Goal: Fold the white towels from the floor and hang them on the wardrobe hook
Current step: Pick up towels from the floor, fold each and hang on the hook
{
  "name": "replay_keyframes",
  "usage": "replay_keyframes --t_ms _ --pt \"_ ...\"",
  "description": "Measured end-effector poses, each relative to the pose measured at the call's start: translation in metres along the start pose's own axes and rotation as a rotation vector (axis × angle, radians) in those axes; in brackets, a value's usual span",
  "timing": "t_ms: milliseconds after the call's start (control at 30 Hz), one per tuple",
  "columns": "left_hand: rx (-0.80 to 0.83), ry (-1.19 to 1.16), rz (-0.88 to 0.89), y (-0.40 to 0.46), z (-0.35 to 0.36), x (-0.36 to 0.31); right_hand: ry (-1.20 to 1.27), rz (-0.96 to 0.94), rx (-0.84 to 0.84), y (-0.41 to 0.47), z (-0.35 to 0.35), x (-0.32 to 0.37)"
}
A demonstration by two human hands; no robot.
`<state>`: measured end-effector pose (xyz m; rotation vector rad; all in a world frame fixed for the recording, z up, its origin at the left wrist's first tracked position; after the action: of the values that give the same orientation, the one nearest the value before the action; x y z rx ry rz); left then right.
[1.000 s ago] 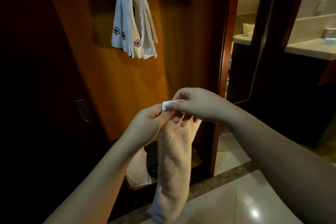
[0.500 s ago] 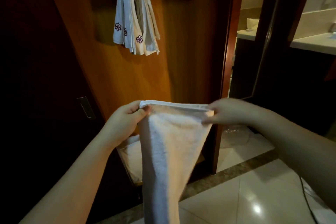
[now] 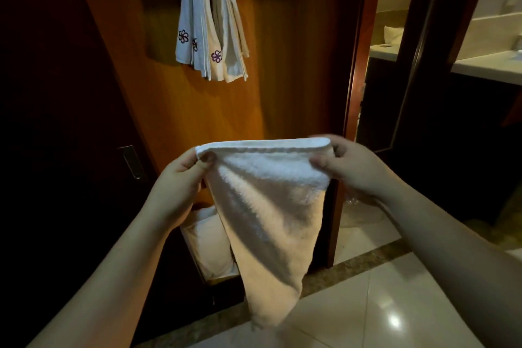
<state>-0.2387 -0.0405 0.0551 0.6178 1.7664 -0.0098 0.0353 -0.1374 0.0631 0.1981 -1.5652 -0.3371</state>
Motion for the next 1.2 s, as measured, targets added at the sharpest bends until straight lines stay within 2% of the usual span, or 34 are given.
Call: replay_keyframes --t_ms 67,400,567,633,733,800,900,1067,1200 --pt "0.023 -0.008 -0.006 -0.001 0.002 0.001 0.065 0.048 0.015 -0.002 0.000 -0.005" --pt "0.031 -0.106 0.000 -0.001 0.006 -0.027 -0.209 -0.393 -0.329 -0.007 -0.002 0.026" --pt "0.005 -0.205 -0.019 -0.005 0.008 -0.036 -0.148 -0.394 -0.369 -0.008 -0.001 0.040" --pt "0.003 -0.224 -0.024 -0.005 0.009 -0.040 -0.013 -0.235 -0.239 -0.004 0.001 0.039" --pt "0.019 -0.224 -0.047 -0.006 0.010 -0.041 0.294 0.133 0.107 -0.005 0.006 0.018" --pt "0.048 -0.206 -0.062 -0.008 0.010 -0.040 0.280 0.250 0.163 -0.010 0.005 0.009" --pt "0.104 -0.163 -0.052 -0.012 0.007 -0.041 0.349 0.295 0.094 -0.013 -0.001 -0.002" --pt "0.142 -0.219 0.034 -0.016 -0.002 -0.054 0.623 0.198 0.117 -0.013 0.006 0.005" --pt "0.241 -0.344 -0.101 -0.020 0.017 -0.045 0.690 0.157 0.185 -0.007 0.020 0.014"
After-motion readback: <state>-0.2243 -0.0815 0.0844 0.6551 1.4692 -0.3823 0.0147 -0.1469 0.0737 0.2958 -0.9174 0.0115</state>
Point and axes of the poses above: each hand's wrist, its own y-axis towards the middle knuckle, its own z-axis out of the palm, x = y × z, the point moved 5 cm from there along y, towards the middle knuckle, and after that the axes turned 13 degrees about y, right-handed, at the moved point
